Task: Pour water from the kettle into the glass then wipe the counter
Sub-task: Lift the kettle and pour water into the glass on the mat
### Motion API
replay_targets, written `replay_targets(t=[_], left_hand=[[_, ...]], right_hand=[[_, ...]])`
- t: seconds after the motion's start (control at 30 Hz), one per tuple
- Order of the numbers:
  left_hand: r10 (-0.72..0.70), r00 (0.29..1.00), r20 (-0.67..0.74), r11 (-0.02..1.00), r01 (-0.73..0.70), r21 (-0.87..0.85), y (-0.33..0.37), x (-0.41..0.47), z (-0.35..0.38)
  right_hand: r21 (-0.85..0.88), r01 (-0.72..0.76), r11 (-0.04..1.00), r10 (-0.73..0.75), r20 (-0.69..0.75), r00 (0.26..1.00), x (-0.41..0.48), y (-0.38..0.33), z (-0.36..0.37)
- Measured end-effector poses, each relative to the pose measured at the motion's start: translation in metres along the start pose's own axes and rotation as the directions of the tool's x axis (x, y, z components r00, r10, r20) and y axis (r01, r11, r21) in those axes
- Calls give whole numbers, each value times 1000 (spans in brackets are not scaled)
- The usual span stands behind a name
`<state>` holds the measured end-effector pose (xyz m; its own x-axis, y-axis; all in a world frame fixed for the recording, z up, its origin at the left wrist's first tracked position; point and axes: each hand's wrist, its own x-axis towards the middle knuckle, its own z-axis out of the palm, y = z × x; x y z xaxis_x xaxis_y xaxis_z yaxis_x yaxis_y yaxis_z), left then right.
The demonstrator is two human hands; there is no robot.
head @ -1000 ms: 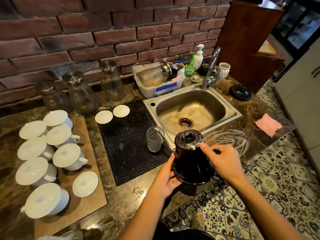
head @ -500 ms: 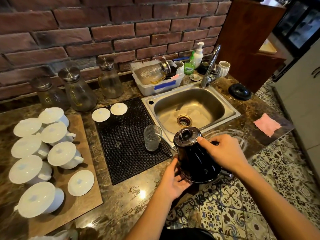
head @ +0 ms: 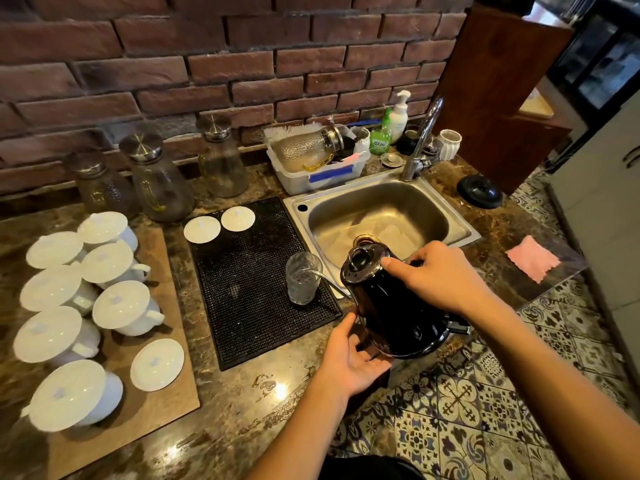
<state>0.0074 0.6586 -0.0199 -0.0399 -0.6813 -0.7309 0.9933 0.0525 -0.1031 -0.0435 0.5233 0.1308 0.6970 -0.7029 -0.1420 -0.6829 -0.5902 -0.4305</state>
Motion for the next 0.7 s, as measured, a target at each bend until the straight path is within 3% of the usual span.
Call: replay_targets(t=[0.7], left_hand=[[-37,989,140,994,51,-95,-1,-5,24]], right_hand=[[-268,123,955,-116,44,992,30,-53,-23]])
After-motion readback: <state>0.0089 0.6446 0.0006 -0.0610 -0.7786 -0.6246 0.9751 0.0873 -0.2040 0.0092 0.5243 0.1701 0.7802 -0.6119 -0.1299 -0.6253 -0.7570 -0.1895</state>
